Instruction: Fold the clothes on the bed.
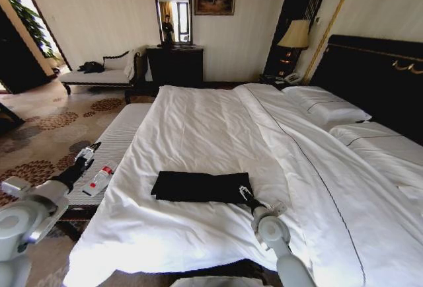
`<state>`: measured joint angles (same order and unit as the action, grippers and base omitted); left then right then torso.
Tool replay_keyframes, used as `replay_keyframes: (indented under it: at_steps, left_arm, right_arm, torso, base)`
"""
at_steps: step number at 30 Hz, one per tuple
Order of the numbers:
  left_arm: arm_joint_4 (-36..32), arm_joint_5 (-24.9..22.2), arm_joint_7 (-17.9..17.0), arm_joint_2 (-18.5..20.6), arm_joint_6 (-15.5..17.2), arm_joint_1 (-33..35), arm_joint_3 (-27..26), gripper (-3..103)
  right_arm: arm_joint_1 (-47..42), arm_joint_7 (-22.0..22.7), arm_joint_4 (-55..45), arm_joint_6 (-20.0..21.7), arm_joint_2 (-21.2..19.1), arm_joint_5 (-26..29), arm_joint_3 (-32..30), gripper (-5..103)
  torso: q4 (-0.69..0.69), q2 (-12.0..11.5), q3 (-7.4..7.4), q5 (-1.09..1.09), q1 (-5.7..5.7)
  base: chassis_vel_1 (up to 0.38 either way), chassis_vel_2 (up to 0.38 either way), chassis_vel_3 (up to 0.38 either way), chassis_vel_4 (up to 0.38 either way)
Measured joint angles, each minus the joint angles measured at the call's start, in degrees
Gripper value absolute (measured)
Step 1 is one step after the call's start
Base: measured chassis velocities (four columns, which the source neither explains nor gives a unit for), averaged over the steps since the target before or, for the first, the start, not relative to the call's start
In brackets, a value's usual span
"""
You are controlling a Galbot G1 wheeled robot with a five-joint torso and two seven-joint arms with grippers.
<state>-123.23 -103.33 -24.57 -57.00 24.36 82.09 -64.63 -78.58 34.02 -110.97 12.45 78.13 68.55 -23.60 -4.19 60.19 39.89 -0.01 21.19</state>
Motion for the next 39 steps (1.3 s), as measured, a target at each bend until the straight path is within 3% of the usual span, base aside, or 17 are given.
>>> replay_keyframes:
  at_steps: [3, 9, 11, 12, 13, 14, 18, 20, 21, 22, 27, 34, 39]
  left_arm:
    - [-1.08, -0.45, -0.22, 0.51, 0.17, -0.36, 0.03, 100]
    - [-8.46, -1.75, -2.52, 6.06, 3.07, -3.43, 2.77, 100]
    - [-8.83, -1.87, -2.77, 6.37, 3.29, -3.73, 3.02, 100]
    - [-10.15, -2.37, -3.49, 7.27, 4.03, -4.72, 3.77, 100]
    - [-10.6, -2.53, -3.72, 7.44, 4.25, -5.05, 4.01, 100]
    - [-10.6, -2.53, -3.72, 7.44, 4.25, -5.05, 4.01, 100]
    - [-13.06, -2.75, -4.64, 6.1, 5.15, -5.42, 4.74, 100]
    - [-13.37, -2.75, -4.74, 5.5, 5.24, -5.15, 4.64, 100]
    - [-13.56, -2.75, -4.94, 4.88, 5.33, -4.89, 4.36, 100]
    - [-13.57, -2.82, -5.15, 4.56, 5.43, -4.81, 4.16, 100]
    - [-13.37, -3.13, -5.59, 4.11, 5.79, -4.78, 3.73, 100]
    - [-12.74, -3.25, -5.77, 4.13, 6.08, -5.2, 3.52, 100]
    - [-12.27, -3.08, -5.77, 3.86, 6.14, -5.44, 3.61, 100]
  right_arm:
    - [0.02, -0.28, 0.09, -0.22, 0.34, 0.47, 0.04, 97]
    - [-0.36, -0.85, 0.19, -0.79, 1.35, 0.91, 0.54, 71]
    - [-0.36, -0.87, 0.2, -0.82, 1.4, 0.95, 0.56, 71]
    - [-0.36, -0.94, 0.25, -0.99, 1.59, 1.19, 0.59, 60]
    - [-0.35, -0.96, 0.26, -1.06, 1.65, 1.32, 0.59, 60]
    - [-0.35, -0.96, 0.26, -1.06, 1.65, 1.32, 0.59, 60]
    - [-0.2, -1.16, 0.2, -2.14, 1.87, 2.59, 0.25, 38]
    - [-0.09, -1.19, 0.12, -2.33, 1.83, 2.99, 0.15, 38]
    - [0.14, -1.2, 0.13, -2.47, 1.73, 3.32, 0.1, 27]
    - [0.38, -1.22, 0.33, -2.51, 1.65, 3.44, 0.13, 27]
    - [1.52, -1.22, 1.29, -2.52, 1.74, 3.65, 0.48, 7]
    - [3.58, -1.22, 0.53, -3.28, 1.21, 4.69, -0.73, 4]
    - [3.4, -0.62, -3.23, -3.34, -1.24, 7.05, -3.67, 4]
  torso:
    - [0.0, -0.01, 0.0, 0.0, 0.0]
    - [-0.02, -0.01, 0.0, 0.02, 0.01]
    - [-0.02, -0.01, 0.0, 0.02, 0.01]
    - [-0.02, -0.01, 0.0, 0.03, 0.01]
    - [-0.02, -0.01, 0.0, 0.02, 0.01]
    - [-0.02, -0.01, 0.0, 0.02, 0.01]
    - [0.0, -0.01, 0.0, 0.02, 0.01]
    - [0.0, -0.01, 0.0, 0.01, 0.01]
    - [0.0, -0.01, 0.0, 0.01, 0.01]
    - [0.0, -0.01, 0.0, 0.01, 0.01]
    - [0.0, -0.01, 0.0, 0.01, 0.01]
    - [0.01, -0.01, 0.0, 0.02, 0.01]
    - [0.0, -0.01, 0.0, 0.02, 0.01]
  base:
    - [0.0, 0.0, 0.0, 0.0]
    - [0.0, 0.0, 0.0, 0.0]
    - [0.0, 0.0, 0.0, 0.0]
    - [0.0, 0.0, 0.0, 0.0]
    - [0.0, 0.0, 0.0, 0.0]
    - [0.0, 0.0, 0.0, 0.0]
    - [0.0, 0.0, 0.0, 0.0]
    - [0.0, 0.0, 0.0, 0.0]
    - [0.0, 0.0, 0.0, 0.0]
    - [0.0, 0.0, 0.0, 0.0]
    - [0.0, 0.0, 0.0, 0.0]
    - [0.0, 0.0, 0.0, 0.0]
    - [0.0, 0.0, 0.0, 0.0]
